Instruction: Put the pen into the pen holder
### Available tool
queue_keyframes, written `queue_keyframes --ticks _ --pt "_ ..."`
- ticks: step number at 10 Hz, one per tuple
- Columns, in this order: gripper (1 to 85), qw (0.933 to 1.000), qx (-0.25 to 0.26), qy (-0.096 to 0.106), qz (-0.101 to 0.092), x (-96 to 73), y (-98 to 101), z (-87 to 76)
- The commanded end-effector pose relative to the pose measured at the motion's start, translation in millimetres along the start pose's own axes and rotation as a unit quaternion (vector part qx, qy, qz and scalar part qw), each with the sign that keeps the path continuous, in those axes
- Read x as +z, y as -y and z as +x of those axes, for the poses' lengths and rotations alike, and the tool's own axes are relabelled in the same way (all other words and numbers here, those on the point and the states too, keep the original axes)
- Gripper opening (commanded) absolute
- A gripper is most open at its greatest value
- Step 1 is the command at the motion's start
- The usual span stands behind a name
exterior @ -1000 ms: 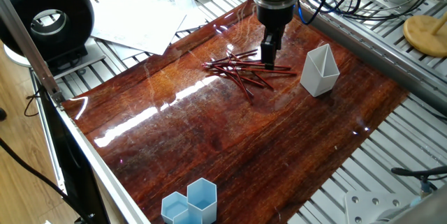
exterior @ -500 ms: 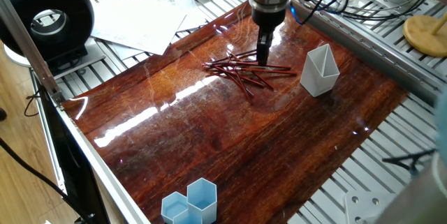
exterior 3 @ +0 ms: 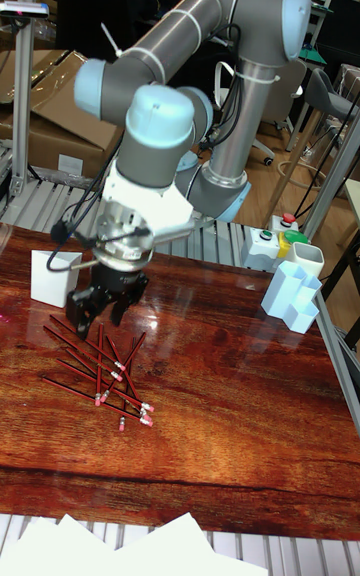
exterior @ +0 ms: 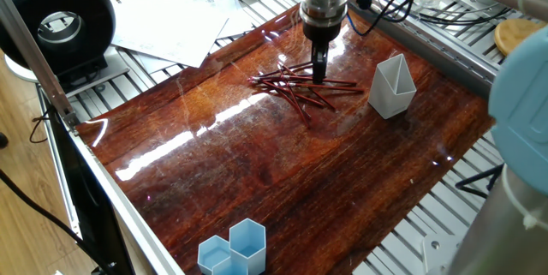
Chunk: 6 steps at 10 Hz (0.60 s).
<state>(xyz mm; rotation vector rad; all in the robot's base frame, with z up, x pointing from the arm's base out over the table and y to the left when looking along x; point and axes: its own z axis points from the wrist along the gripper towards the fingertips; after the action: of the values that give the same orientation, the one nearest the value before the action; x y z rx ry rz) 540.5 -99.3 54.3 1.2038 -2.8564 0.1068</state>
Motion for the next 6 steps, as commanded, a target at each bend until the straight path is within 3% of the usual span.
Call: queue_keyframes --ticks 1,3,4,5,6 --pt "58.3 0.9984 -0.057 -0.008 -0.001 5.7 4.7 3.9" --pt "58.3 0.9972 -0.074 -0.010 -0.002 -1.0 -1.1 6.3" --pt "58.0 0.9975 -0.068 -0.008 -0.015 0.2 -11.7 6.0" --pt "56.7 0.9978 -0.064 -0.006 -0.014 3.8 -17.7 4.0" --pt "51.3 0.9986 -0.051 -0.006 -0.015 6.2 -25.7 2.6"
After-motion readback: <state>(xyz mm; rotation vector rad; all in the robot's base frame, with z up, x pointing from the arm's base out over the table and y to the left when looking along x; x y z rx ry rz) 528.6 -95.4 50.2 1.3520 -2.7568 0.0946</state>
